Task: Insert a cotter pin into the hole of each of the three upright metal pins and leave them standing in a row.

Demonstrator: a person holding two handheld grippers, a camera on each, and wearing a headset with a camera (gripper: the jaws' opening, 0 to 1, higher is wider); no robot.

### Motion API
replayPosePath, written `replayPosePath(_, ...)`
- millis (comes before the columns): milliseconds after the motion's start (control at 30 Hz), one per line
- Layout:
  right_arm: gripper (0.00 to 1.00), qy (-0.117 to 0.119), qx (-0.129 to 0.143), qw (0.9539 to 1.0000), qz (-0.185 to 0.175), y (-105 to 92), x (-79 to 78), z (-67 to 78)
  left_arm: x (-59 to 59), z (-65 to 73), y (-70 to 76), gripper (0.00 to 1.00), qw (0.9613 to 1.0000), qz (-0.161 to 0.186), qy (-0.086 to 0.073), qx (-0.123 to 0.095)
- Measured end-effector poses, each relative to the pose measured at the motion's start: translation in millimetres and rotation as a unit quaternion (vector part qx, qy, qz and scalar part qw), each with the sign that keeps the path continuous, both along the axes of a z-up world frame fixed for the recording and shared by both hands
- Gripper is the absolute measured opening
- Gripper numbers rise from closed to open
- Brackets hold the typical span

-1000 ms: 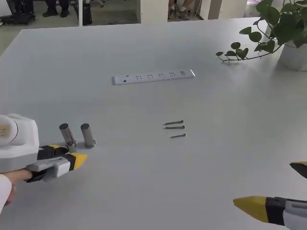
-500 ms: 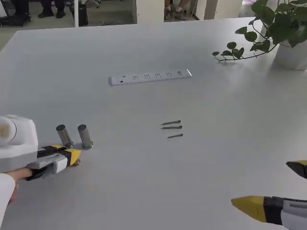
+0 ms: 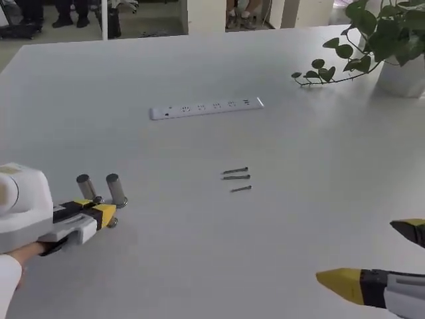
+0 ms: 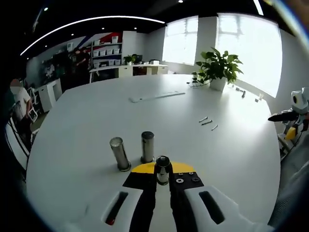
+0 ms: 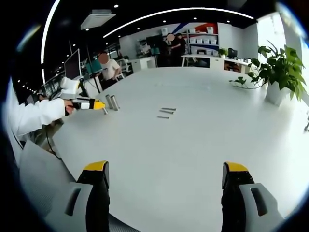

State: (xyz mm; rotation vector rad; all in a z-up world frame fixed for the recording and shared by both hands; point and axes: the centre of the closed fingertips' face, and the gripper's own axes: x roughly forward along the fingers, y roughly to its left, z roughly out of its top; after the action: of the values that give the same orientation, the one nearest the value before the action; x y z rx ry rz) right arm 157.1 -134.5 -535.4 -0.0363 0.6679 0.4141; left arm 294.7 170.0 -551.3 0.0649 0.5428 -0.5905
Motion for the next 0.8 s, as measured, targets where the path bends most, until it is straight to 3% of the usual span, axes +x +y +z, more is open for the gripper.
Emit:
replayPosePath(333,0.96,-0.015,0.013,0.9998,0.001,1.5,-1.1,3.7,-14.4,25.0,-26.4,0.07,0.9995,-0.017,-0.022,0.015)
replayPosePath(433,0.96,-0.017,0.018,0.9997,0.001,1.2,-1.8,3.2,-20.6,27.6,-35.6,0.07,0.9986,-0.033,-0.027,0.03)
replayPosePath(600,0.94,-0.02,0.022,0.9995,0.001,-1.9,-3.4,2.1,-30.0,27.8,-49.7,0.07,0.9981,-0.043,-0.027,0.036)
replayPosePath(800,0.94,-0.023,0.028,0.9993,-0.001,-9.8,-5.2,1.0,-37.8,15.1,-65.4,0.07,0.9972,-0.058,-0.015,0.046)
